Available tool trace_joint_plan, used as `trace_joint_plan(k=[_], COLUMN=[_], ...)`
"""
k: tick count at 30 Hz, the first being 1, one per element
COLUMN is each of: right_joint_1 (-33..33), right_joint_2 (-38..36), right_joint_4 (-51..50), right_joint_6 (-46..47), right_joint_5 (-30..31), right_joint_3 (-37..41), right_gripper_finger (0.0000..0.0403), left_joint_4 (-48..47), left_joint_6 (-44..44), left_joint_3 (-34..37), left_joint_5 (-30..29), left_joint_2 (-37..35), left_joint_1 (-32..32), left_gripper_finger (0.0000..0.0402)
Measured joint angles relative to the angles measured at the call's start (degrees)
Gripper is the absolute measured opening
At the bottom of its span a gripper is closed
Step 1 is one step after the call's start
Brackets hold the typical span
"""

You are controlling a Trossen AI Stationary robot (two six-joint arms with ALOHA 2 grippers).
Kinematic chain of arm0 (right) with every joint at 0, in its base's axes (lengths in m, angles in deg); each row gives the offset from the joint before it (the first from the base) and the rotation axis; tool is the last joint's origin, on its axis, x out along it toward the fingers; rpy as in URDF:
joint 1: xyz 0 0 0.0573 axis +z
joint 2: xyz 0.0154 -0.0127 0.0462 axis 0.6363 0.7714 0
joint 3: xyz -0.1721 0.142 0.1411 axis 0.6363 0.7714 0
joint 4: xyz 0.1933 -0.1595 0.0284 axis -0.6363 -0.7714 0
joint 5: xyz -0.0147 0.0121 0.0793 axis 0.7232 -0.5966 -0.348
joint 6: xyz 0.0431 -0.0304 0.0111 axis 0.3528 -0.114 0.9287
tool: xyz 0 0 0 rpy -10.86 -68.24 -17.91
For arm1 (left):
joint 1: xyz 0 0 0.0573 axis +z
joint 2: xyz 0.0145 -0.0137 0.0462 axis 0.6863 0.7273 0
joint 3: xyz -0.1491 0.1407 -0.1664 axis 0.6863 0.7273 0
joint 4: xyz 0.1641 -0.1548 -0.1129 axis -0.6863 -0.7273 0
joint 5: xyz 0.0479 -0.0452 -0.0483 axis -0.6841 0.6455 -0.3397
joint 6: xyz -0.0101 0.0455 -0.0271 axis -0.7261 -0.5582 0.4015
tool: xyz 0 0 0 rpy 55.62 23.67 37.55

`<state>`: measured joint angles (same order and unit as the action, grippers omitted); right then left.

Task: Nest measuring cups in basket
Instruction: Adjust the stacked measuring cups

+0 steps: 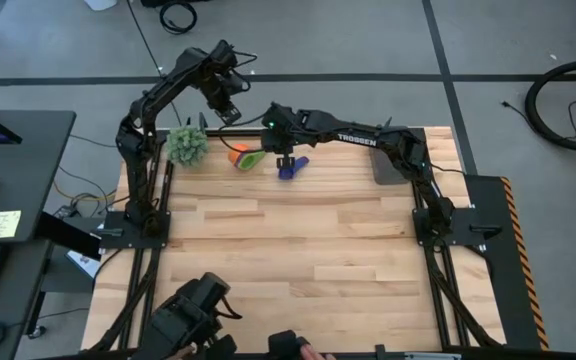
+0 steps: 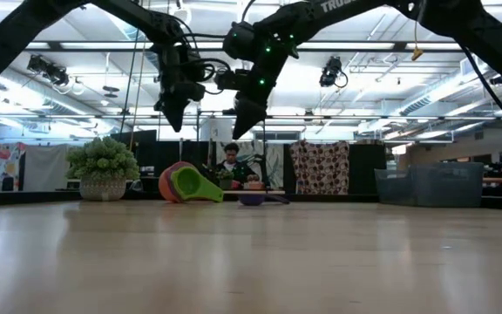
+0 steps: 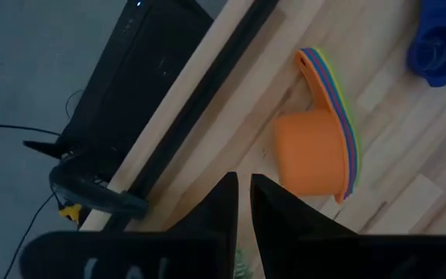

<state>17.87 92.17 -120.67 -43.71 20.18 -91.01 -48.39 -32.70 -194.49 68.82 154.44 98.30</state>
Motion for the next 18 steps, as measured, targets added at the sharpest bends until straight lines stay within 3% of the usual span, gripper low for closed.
trace_joint_plan(k=[4, 9, 18], right_joint_1=[0.00, -0.24, -1.25], right_joint_2=[0.00, 0.00, 0.02], right_joint_4=[1.89, 3.19, 5.61], right_joint_6=[0.08, 0.69, 0.74], right_joint_5=[-0.37, -9.43, -13.62], right_joint_3=[0.00, 0.10, 0.63], right_gripper_finger=[0.0130, 0.0130, 0.0130], left_joint_4=[0.50, 4.68, 11.52], left_joint_6=[1.77, 3.48, 7.51], left_joint_3=[0.70, 8.27, 18.18], left_joint_5=[0.46, 4.72, 1.01], left_joint_2=[0.00, 0.03, 0.11], left_joint_1=[0.04, -0.03, 0.00], left_gripper_finger=[0.0041, 0.0040, 0.0040])
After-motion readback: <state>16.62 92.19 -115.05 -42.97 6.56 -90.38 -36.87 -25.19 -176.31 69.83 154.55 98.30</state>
